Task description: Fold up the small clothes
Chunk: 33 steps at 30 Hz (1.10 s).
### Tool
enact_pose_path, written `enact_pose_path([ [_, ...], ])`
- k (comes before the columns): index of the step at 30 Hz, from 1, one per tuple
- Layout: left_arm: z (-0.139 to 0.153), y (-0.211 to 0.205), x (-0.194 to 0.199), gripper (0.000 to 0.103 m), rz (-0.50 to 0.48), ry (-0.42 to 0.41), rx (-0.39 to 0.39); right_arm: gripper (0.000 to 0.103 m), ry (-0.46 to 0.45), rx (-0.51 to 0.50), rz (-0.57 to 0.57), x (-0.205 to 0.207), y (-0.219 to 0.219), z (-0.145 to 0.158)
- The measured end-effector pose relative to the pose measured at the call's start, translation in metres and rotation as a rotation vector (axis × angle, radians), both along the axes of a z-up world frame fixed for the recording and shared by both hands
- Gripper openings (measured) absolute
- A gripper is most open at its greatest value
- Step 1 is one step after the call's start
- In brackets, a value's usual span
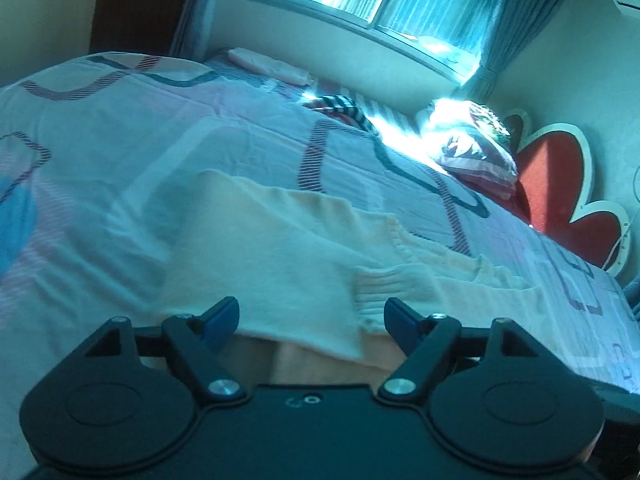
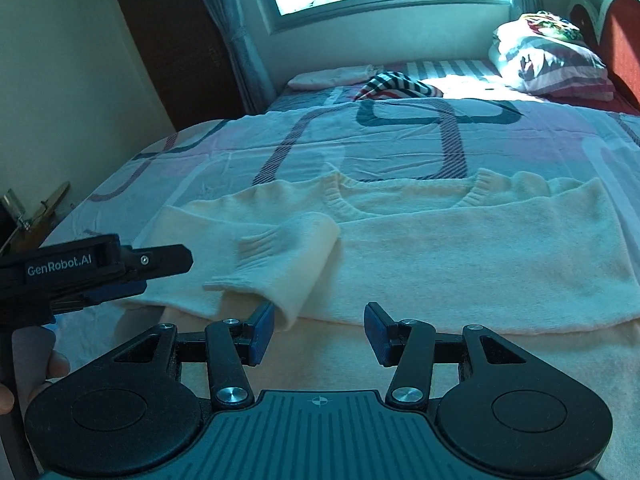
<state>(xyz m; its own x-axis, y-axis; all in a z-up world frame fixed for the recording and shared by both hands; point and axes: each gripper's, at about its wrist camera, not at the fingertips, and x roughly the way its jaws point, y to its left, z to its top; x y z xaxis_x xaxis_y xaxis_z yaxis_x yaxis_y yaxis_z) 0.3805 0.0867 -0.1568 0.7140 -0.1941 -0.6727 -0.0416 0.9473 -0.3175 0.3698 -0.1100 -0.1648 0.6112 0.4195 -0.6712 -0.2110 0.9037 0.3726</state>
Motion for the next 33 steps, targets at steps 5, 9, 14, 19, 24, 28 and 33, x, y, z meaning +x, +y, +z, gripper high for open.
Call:
enact_pose_path([
  [5,-0.011,0.019,-0.017,0.078,0.061,0.021,0.071,0.055,-0.031,-0.116,0.036,0.009,0.027,-0.008],
  [9,-0.017,0.018,-0.023,0.076,0.064,0.01,0.149,0.055,-0.064,-0.158,0.047,0.022,0.039,-0.012],
  [14,-0.02,0.009,-0.019,0.076,0.057,-0.017,0.213,0.006,-0.087,-0.08,-0.017,0.029,0.022,0.0],
  [19,-0.021,-0.002,-0.006,0.074,0.048,-0.04,0.236,0.003,-0.116,-0.001,-0.159,0.026,-0.027,0.02],
  [24,-0.018,-0.011,0.004,0.063,0.039,-0.069,0.241,0.003,-0.092,0.001,-0.276,0.025,-0.08,0.022],
  [28,-0.022,-0.011,0.007,0.045,0.051,-0.05,0.223,0.002,-0.026,0.001,-0.38,0.021,-0.117,0.005],
  [33,-0.024,-0.014,0.004,0.051,0.03,-0.049,0.265,0.007,0.059,0.135,-0.364,0.014,-0.141,-0.008],
])
